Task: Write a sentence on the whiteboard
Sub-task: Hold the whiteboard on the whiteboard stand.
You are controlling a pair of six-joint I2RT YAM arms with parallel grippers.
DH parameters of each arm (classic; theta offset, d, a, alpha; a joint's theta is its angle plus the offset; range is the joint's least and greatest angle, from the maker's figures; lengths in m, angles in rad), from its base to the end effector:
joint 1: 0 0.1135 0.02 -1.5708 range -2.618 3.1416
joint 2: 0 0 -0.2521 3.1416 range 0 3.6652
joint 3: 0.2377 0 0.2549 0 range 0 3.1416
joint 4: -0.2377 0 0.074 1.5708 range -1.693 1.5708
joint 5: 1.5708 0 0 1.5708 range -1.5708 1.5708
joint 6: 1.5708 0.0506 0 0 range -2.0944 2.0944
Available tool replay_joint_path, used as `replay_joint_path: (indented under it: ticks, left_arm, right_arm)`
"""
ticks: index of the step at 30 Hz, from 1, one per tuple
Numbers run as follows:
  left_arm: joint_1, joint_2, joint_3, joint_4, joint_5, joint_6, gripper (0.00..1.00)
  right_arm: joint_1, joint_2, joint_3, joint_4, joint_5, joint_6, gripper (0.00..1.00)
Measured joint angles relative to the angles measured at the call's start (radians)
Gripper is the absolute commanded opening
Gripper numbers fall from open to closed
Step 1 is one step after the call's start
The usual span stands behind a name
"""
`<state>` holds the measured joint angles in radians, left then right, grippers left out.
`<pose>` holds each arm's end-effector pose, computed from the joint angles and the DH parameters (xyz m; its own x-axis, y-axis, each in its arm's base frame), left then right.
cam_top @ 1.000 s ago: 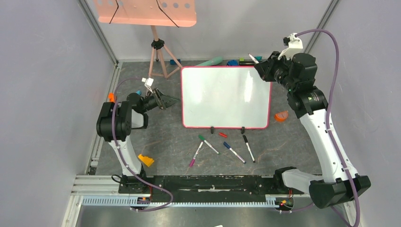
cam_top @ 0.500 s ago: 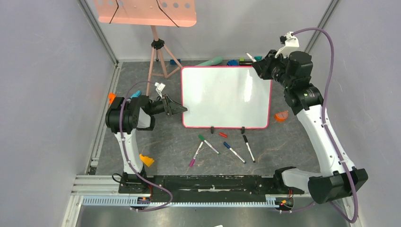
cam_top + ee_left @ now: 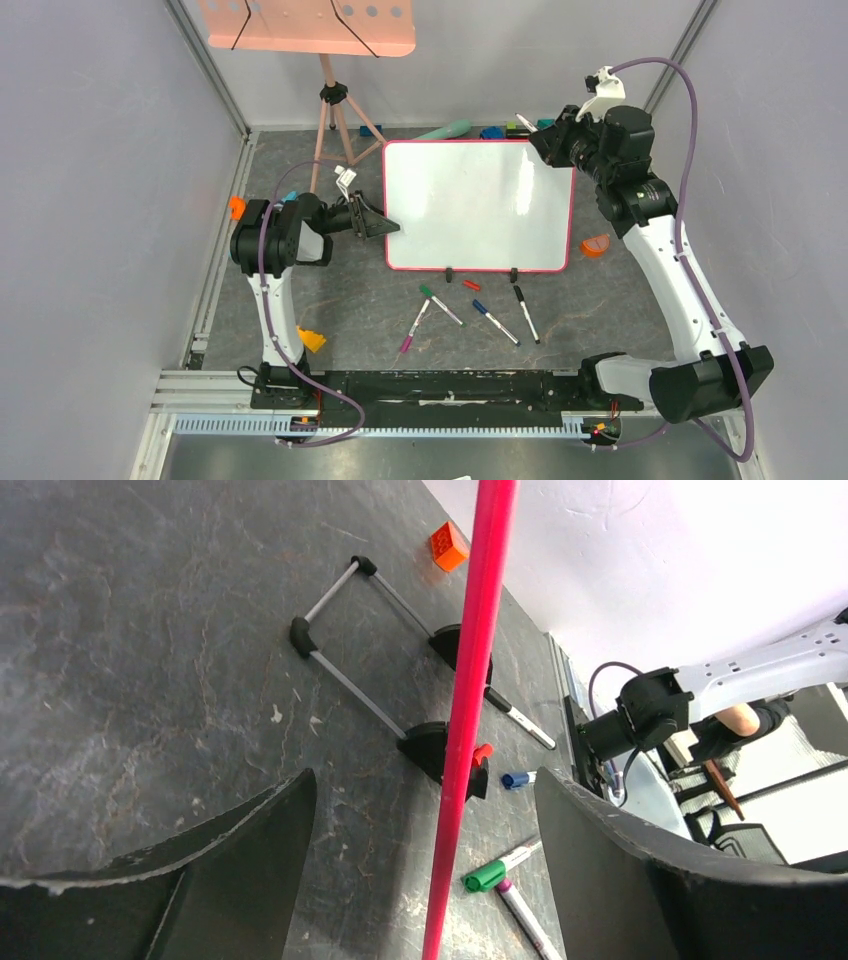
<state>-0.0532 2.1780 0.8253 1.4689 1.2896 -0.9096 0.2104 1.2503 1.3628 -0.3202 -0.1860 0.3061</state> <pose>0.3604 -0.0679 0.1019 -0.6926 -0.1824 -0.6978 0.6856 0.1341 -0.7155 0.2925 0.0720 0.4147 -0.3075 0.2372 -0.9215 -0.3037 0.8933 0.3312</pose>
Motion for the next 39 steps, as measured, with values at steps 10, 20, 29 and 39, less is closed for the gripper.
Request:
replay_joint_path:
  ticks: [10,20,29,39]
  left_arm:
    - [0.003,0.031,0.102,0.005,0.005,-0.029,0.79]
    - [0.035,0.100,0.191,0.010,-0.001,-0.077,0.84]
    - [0.005,0.103,0.193,0.011,0.020,-0.077,0.83]
    - [-0.006,0.082,0.110,0.020,0.056,-0.022,0.15]
  right_arm:
    - [0.000,0.044,0.010,0.026,-0.007,-0.005,0.00]
    - [0.002,0.109,0.042,0.031,-0.047,-0.027,0.01]
    - [0.002,0.105,0.055,0.068,-0.080,-0.037,0.00]
    - [0.002,0.053,-0.007,0.067,-0.073,-0.061,0.00]
